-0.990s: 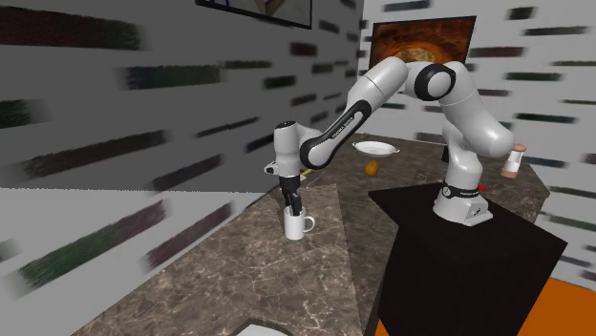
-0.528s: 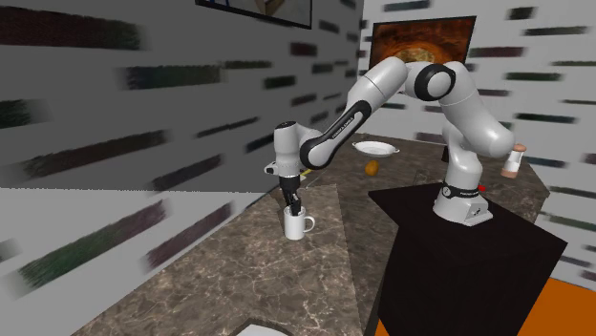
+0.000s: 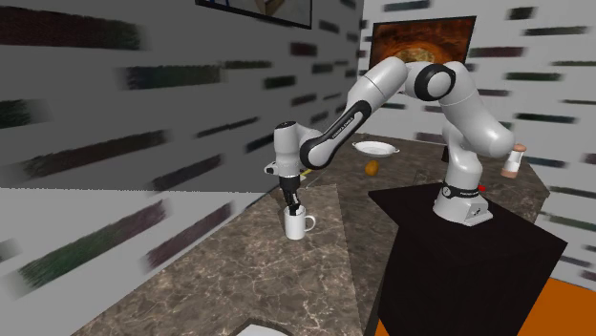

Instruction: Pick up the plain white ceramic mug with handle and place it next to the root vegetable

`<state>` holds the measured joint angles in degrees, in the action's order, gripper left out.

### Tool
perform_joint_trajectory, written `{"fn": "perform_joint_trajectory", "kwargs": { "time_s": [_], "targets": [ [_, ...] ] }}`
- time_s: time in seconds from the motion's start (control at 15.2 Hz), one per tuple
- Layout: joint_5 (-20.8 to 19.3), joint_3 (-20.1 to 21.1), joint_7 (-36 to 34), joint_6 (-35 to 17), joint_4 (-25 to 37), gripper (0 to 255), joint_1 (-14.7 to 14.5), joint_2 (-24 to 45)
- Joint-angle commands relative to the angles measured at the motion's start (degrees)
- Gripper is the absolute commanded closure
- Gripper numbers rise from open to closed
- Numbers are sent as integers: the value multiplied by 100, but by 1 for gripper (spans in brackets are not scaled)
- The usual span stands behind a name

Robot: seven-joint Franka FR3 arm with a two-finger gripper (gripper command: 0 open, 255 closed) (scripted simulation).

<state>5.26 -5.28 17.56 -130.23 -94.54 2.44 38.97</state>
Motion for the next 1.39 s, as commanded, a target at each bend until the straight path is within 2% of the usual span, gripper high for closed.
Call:
{"fn": "perform_joint_trajectory", "kwargs": {
  "time_s": [0.0,1.32],
  "targets": [
    [0,0,0,0,-1,255,0,0],
    [-106,-70,-72,1096,218,255,-43,-879]
  ]
}}
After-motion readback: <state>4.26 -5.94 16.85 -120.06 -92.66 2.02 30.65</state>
